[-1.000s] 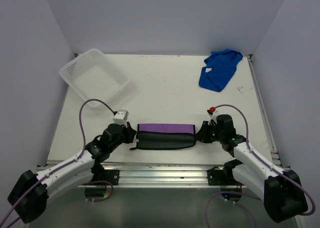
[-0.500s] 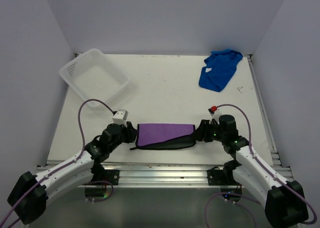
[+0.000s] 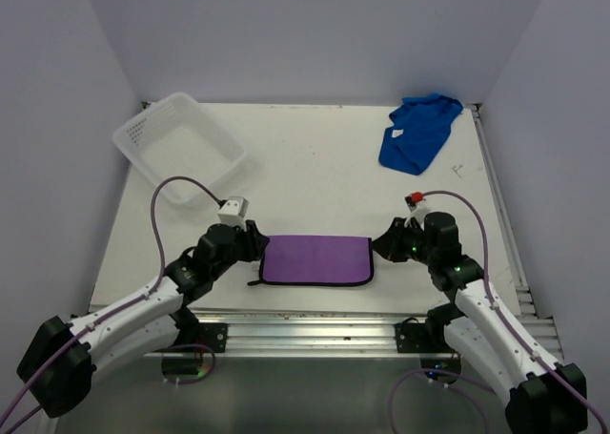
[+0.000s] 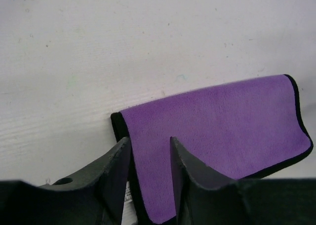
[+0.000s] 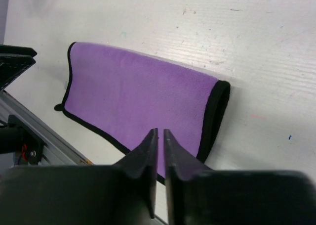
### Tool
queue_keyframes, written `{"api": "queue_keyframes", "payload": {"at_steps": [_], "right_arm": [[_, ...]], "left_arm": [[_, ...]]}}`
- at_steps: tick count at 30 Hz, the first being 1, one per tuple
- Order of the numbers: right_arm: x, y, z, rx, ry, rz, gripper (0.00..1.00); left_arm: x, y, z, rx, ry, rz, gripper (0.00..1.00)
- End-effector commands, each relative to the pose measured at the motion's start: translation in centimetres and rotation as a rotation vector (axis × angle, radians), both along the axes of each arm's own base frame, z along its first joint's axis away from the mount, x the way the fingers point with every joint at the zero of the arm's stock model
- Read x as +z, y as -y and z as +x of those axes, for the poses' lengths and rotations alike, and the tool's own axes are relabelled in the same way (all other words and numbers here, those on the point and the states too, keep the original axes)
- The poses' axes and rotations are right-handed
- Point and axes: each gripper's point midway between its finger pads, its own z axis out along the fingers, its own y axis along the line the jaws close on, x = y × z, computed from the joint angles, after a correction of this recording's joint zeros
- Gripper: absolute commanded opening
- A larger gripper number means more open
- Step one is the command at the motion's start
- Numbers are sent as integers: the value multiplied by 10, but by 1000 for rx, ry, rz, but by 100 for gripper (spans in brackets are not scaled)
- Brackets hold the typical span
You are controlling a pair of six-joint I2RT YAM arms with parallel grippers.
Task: Roll the towels
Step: Fold the towel
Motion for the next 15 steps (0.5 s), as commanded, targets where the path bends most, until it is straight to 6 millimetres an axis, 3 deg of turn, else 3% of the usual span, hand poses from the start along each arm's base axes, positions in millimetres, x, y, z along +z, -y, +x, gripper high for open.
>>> {"api": "queue_keyframes", "payload": {"at_steps": [1, 2, 4, 5, 6, 8, 15], "right_arm": [[19, 0, 23, -95, -12, 37, 7], [16, -3, 31, -104, -45, 39, 5], [16, -10, 38, -103, -77, 71, 1], [19, -14, 43, -99, -81, 84, 1], [9, -16, 45, -100, -122, 79, 1], [11, -20, 54, -104, -126, 94, 0], [-12, -15, 68, -159, -199, 30, 0]], "left_arm": [[35, 17, 15, -26, 75, -58, 39], [38, 22, 17, -36, 86, -76, 27], [34, 30, 17, -62, 63, -83, 13], [35, 34, 19, -68, 69, -100, 0], [29, 38, 18, -83, 48, -99, 0], [26, 41, 19, -90, 48, -112, 0], [4, 43, 19, -86, 4, -93, 0]]}}
